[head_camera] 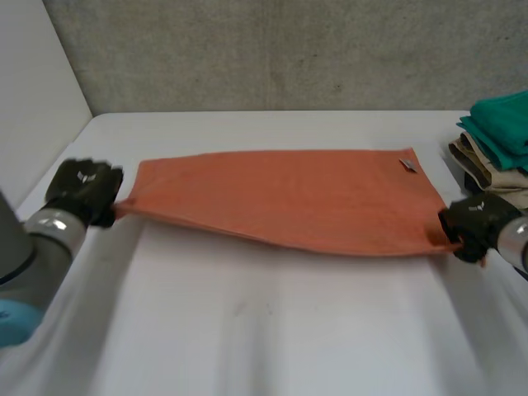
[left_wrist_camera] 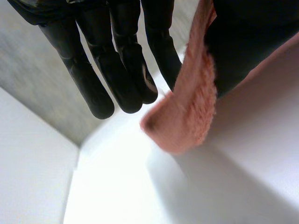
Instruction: Fold the laundry.
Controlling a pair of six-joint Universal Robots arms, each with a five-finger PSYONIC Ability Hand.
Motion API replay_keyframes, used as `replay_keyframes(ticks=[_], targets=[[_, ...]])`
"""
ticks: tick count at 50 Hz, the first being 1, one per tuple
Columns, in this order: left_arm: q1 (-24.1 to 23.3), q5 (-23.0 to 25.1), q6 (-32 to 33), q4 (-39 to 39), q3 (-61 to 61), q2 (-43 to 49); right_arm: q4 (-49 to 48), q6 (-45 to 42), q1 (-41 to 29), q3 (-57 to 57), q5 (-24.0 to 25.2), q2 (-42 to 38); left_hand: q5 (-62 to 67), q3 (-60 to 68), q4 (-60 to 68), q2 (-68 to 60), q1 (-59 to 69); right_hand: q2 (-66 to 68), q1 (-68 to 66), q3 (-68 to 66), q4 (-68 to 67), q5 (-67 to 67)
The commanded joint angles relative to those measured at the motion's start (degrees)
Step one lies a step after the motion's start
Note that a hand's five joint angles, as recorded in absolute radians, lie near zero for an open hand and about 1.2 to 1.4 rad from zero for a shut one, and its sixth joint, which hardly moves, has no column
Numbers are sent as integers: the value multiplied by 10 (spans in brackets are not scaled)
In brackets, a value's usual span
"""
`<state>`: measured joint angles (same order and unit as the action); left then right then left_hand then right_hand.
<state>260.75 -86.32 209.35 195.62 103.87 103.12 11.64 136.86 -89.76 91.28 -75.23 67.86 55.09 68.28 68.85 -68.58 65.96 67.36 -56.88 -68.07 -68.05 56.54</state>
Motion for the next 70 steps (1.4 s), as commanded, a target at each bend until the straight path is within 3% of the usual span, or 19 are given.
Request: replay_keyframes(ticks=[1, 4, 8, 17, 21, 25, 29, 33, 34, 35, 36, 37, 38, 43, 49, 56, 63, 70], targets=[[44, 2, 163, -213, 82, -60, 230, -202, 29, 51, -11, 66, 149, 117, 112, -114, 140, 126, -231, -119, -119, 135], [47, 2, 206, -256, 99, -57, 252, -224, 35, 56, -10, 70, 149, 117, 112, -114, 140, 126, -231, -119, -119, 135], [42, 6, 206, -231, 85, -55, 221, -214, 34, 44, -2, 70, 149, 117, 112, -114, 140, 126, -231, -119, -119, 135], [-16, 9, 114, -17, 1, 33, 5, -110, -51, -64, -30, -39, 149, 117, 112, -114, 140, 126, -231, -119, -119, 135], [-31, -38, 79, 36, -58, 92, -42, -104, -80, -129, -75, -97, 149, 117, 112, -114, 140, 126, -231, -119, -119, 135], [-36, -124, 81, 49, -133, 167, -91, -107, -95, -195, -98, -149, 149, 117, 112, -114, 140, 126, -231, -119, -119, 135], [-58, -154, 80, 47, -189, 214, -150, -107, -96, -244, -98, -199, 149, 117, 112, -114, 140, 126, -231, -119, -119, 135], [-67, -152, 76, 53, -226, 244, -206, -106, -97, -285, -97, -243, 149, 117, 112, -114, 140, 126, -231, -119, -119, 135], [-71, -148, 77, 55, -231, 249, -217, -106, -98, -293, -103, -254, 149, 117, 112, -114, 140, 74, -179, -67, -67, 82], [-74, -145, 77, 56, -236, 255, -223, -107, -100, -301, -106, -262, -46, -77, -83, 80, -54, -118, 14, 125, 125, -110], [-74, -140, 78, 56, -241, 259, -234, -106, -107, -312, -111, -278, -247, -279, -285, 282, -256, -574, 469, 581, 581, -565], [-78, -129, 79, 58, -250, 265, -242, -106, -112, -313, -113, -283, -551, -583, -588, 586, -560, -574, 469, 581, 581, -565], [-81, -124, 77, 60, -252, 266, -245, -104, -117, -313, -114, -287, -492, -524, -530, 527, -501, -574, 469, 581, 581, -565], [-94, -111, 72, 73, -248, 261, -247, -71, -133, -282, -135, -249, -551, -583, -588, 586, -560, -574, 469, 581, 581, -565], [-87, -109, 71, 74, -200, 207, -240, 43, -121, -161, -120, -130, -551, -583, -588, 586, -560, -574, 469, 581, 581, -565], [-76, -108, 70, 82, -109, 144, -189, 119, -49, -20, -8, -11, -551, -583, -588, 586, -560, -574, 469, 581, 581, -565], [-76, -104, 70, 114, -57, 125, -123, 114, 27, 50, 71, 10, -551, -583, -588, 586, -560, -511, 406, 518, 518, -503], [-82, -101, 70, 124, -54, 126, -152, 112, 35, 55, 72, -27, -551, -583, -588, 586, -560, -484, 379, 491, 491, -475]])
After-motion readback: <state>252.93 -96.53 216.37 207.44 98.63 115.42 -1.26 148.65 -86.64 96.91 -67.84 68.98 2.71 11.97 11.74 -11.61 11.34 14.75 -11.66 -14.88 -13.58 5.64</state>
